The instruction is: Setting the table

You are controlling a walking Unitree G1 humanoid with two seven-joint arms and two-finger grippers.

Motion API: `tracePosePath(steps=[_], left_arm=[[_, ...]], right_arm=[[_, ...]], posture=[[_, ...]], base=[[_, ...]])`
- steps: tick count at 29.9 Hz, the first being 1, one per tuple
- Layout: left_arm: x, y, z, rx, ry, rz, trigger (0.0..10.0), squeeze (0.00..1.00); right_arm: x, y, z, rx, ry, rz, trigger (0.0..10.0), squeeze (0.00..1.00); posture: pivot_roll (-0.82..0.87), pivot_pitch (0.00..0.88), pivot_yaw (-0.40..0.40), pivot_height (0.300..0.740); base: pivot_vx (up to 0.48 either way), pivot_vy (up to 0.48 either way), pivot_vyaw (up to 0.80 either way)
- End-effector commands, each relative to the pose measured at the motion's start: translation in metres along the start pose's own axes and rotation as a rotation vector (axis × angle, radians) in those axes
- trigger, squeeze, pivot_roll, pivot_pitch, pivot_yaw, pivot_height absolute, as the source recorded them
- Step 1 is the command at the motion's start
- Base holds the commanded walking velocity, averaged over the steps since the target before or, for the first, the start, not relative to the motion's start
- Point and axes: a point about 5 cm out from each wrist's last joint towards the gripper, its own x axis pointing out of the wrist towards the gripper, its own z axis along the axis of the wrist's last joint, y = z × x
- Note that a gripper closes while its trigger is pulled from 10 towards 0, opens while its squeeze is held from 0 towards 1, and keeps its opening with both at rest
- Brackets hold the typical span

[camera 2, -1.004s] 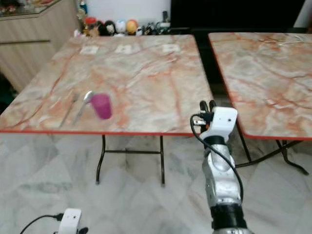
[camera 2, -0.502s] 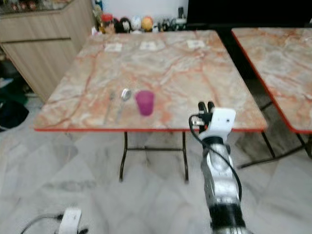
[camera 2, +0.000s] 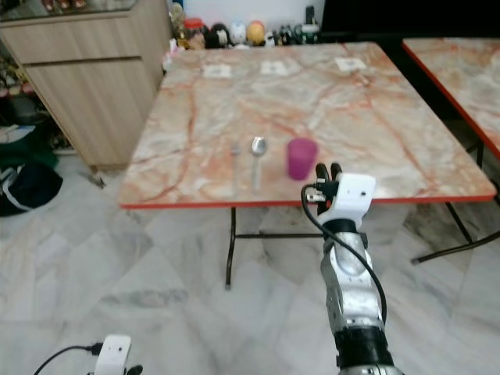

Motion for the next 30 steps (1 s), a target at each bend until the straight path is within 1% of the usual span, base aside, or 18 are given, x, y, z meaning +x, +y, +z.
tracePosePath(steps=[1,3,10,24,30], left_arm=[[-0.0013,-0.0003,-0.0063,-0.004,0.021,-0.002,10.0,0.0],[-0.0012,-0.0003,-0.0054,-0.015,0.014,-0.005,10.0,0.0],[-0.0016,0.0037,-0.0058,-0.013,0.015,-0.005,10.0,0.0],[-0.0009,0.0031,-0.0026,-0.016,0.005,-0.019,10.0,0.0],[-0.0009,0.0042,-0.0024,-0.012,0.005,-0.021,10.0,0.0]], right_arm=[[0.0009,-0.0013,0.0031,-0.011,-0.011,0.006,10.0,0.0],[0.0009,-0.0013,0.0029,-0.01,-0.01,0.006,10.0,0.0],[0.0009,-0.0012,0.0027,-0.009,-0.01,0.007,10.0,0.0],[0.0003,-0.0008,0.0008,-0.005,-0.004,0.005,10.0,0.0],[-0.0007,0.0008,-0.0007,-0.001,0.001,0.009,10.0,0.0]], posture=[[-0.06,0.067,0.038,0.74],[-0.06,0.067,0.038,0.74],[-0.06,0.066,0.037,0.74],[-0.06,0.069,0.041,0.74],[-0.06,0.069,0.043,0.74]], base=[[0.0,0.0,0.0],[0.0,0.0,0.0],[0.0,0.0,0.0],[0.0,0.0,0.0],[0.241,0.0,0.0]])
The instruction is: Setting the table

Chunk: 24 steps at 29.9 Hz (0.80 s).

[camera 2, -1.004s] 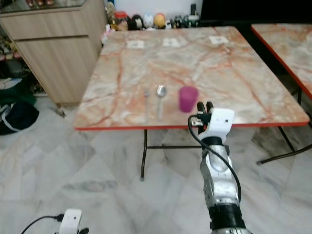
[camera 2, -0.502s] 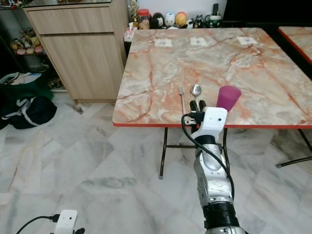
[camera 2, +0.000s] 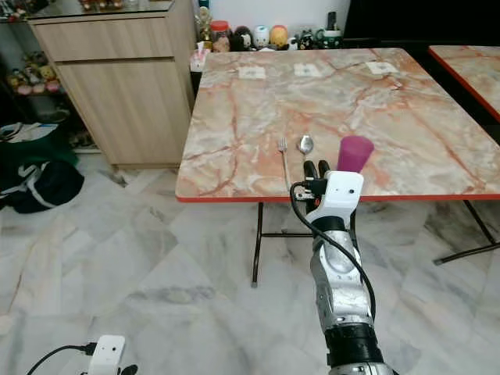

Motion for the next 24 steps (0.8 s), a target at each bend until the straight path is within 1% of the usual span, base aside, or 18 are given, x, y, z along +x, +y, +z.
tracePosePath(steps=[1,9,24], left_arm=[[-0.0009,0.0023,-0.0034,-0.01,0.011,0.0,10.0,0.0],[-0.0012,0.0032,-0.0039,-0.012,0.012,0.001,10.0,0.0],[-0.0011,0.0028,-0.0039,-0.012,0.012,0.0,10.0,0.0]], right_arm=[[-0.0011,0.0013,-0.0012,0.008,0.002,0.001,10.0,0.0],[-0.0016,0.0024,-0.0014,-0.007,0.002,0.02,10.0,0.0],[-0.0022,0.0046,-0.0015,-0.004,0.001,0.035,10.0,0.0]], posture=[[-0.06,0.069,0.043,0.74],[-0.06,0.07,0.04,0.74],[-0.06,0.068,0.039,0.74]], base=[[0.244,0.0,0.0],[0.262,0.0,0.0],[0.305,0.0,0.0]])
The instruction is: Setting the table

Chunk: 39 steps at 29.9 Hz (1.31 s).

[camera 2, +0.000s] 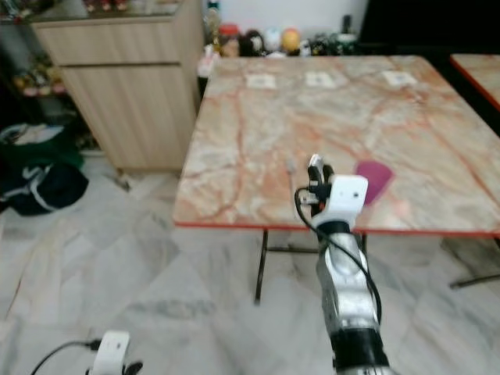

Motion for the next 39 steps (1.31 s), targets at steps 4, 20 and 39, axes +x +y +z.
tracePosePath(steps=[4,20,39], left_arm=[[0.0,-0.002,0.0,-0.013,0.004,-0.001,10.0,0.0],[0.0,-0.003,-0.002,0.019,0.016,-0.008,10.0,0.0],[0.001,-0.009,0.0,0.0,0.01,-0.013,10.0,0.0]], right_arm=[[0.0,-0.008,0.004,-0.01,-0.011,-0.016,10.0,0.0],[-0.005,-0.021,-0.025,-0.015,0.164,-0.067,10.0,0.91],[-0.001,-0.048,-0.045,0.073,0.32,-0.218,10.0,0.0]], posture=[[-0.06,0.068,0.038,0.74],[-0.07,0.044,0.042,0.74],[-0.05,0.061,0.037,0.74]], base=[[0.309,0.0,0.0],[0.093,0.0,0.0],[0.0,0.0,0.0]])
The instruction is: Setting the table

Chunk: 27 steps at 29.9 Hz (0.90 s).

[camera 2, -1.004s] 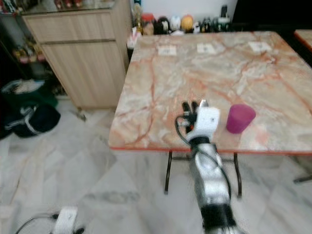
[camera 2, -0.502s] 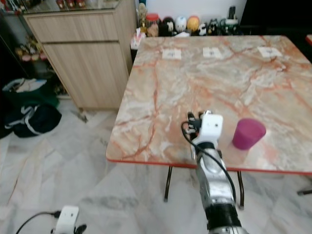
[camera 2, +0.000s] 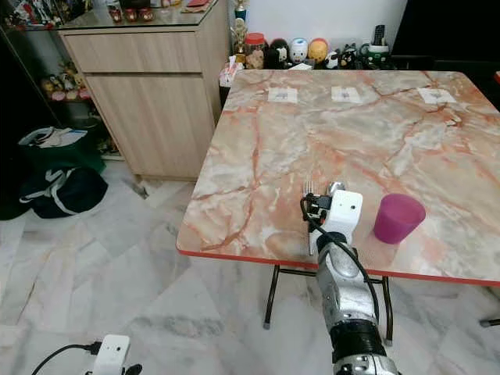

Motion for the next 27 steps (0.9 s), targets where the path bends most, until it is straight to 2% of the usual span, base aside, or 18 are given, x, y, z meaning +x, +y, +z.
tracePosePath(steps=[1,6,10,23,24,25,26,27], left_arm=[[-0.001,0.002,-0.005,-0.009,0.027,0.007,10.0,0.0],[-0.001,0.004,-0.004,-0.01,0.026,0.009,10.0,0.0],[-0.001,0.005,-0.004,-0.012,0.026,0.006,10.0,0.0],[-0.002,0.006,-0.006,-0.017,0.028,0.01,10.0,0.0],[-0.002,0.006,-0.006,-0.017,0.028,0.01,10.0,0.0],[-0.002,0.006,-0.006,-0.017,0.028,0.01,10.0,0.0],[-0.002,0.006,-0.007,-0.017,0.027,0.01,10.0,0.0],[-0.002,0.006,-0.007,-0.017,0.028,0.01,10.0,0.0]], right_arm=[[0.005,-0.008,0.007,0.002,0.003,-0.044,10.0,0.0],[0.011,-0.019,0.005,-0.029,0.058,-0.111,10.0,0.0],[0.018,-0.027,0.012,0.016,0.06,-0.153,10.0,0.0],[0.028,-0.022,0.012,0.044,0.104,-0.154,10.0,0.0],[0.028,-0.022,0.013,0.045,0.104,-0.158,10.0,0.79],[0.028,-0.022,0.013,0.045,0.104,-0.158,10.0,0.79],[0.029,-0.022,0.013,0.047,0.104,-0.164,10.0,0.93],[0.029,-0.023,0.014,0.048,0.103,-0.168,10.0,0.9]], posture=[[-0.05,0.065,0.036,0.74],[-0.05,0.069,0.037,0.74],[-0.05,0.072,0.041,0.74],[-0.04,0.078,0.038,0.74],[-0.04,0.078,0.038,0.74],[-0.04,0.078,0.038,0.74],[-0.04,0.079,0.037,0.74],[-0.04,0.079,0.037,0.74]], base=[[0.0,0.0,0.0],[0.0,0.0,0.0],[0.0,0.0,0.0],[0.0,0.0,0.0],[0.0,0.0,0.0],[0.0,0.0,0.0],[0.0,0.0,0.0],[0.0,0.0,0.0]])
